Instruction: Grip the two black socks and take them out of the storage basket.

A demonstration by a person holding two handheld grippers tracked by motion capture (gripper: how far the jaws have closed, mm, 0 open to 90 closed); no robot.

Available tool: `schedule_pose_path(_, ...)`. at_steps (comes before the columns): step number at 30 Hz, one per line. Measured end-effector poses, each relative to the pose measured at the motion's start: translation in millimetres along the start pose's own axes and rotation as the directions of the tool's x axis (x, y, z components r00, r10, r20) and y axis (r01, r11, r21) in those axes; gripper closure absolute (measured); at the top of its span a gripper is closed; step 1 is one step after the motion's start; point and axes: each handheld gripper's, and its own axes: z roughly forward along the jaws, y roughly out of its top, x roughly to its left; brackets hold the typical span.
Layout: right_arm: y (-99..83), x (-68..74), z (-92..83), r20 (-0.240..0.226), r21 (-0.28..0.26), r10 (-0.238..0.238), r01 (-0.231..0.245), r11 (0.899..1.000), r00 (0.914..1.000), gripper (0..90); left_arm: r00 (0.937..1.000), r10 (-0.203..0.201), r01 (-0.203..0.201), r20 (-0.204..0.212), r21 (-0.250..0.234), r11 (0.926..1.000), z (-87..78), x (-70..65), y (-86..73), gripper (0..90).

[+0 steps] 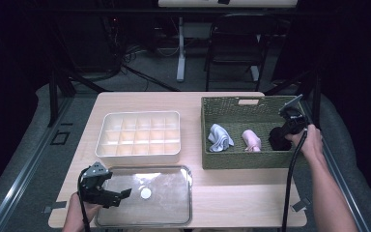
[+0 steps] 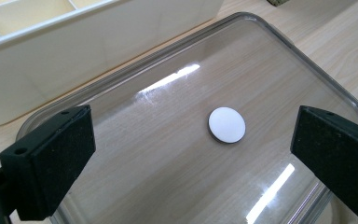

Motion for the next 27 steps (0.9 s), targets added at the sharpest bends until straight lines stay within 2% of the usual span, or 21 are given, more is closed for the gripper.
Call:
schedule_pose_path(1,-0.1,0.4,-1.4,-0.015,-0.003,0.004,-0.004,1.000,0.9999,72.6,1.0000,-0.001,0.001,0.001,0.000,1.0000,0.0,0.0,-0.1,0.0)
schedule_pose_path(2,-1.0,1.6,-1.0,-0.014,-0.035,0.015,-0.016,0.999,0.9998,72.8,1.0000,-0.001,0.001,0.000,0.000,1.0000,-0.1,0.1,-0.1,0.0)
schedule_pose_path(5,-1.0,0.9,-7.8,-0.014,-0.035,0.001,-0.001,0.999,0.9999,73.0,1.0000,-0.001,0.001,0.001,0.000,1.0000,0.1,0.0,0.0,0.0)
schedule_pose_path(12,-0.7,5.0,-24.7,-0.019,-0.099,-0.011,0.009,0.995,0.9998,73.2,1.0000,0.001,-0.001,0.000,0.002,1.0000,0.6,-0.8,0.1,0.0)
schedule_pose_path(17,0.6,9.6,-36.6,-0.025,-0.109,-0.040,0.037,0.993,0.9989,73.2,1.0000,0.002,-0.002,0.001,0.005,1.0000,1.2,-1.2,0.1,0.0)
schedule_pose_path(27,1.9,16.0,-54.1,-0.028,-0.153,-0.055,0.050,0.987,0.9981,73.4,1.0000,0.002,-0.002,0.002,0.009,1.0000,2.3,-2.0,0.2,0.0)
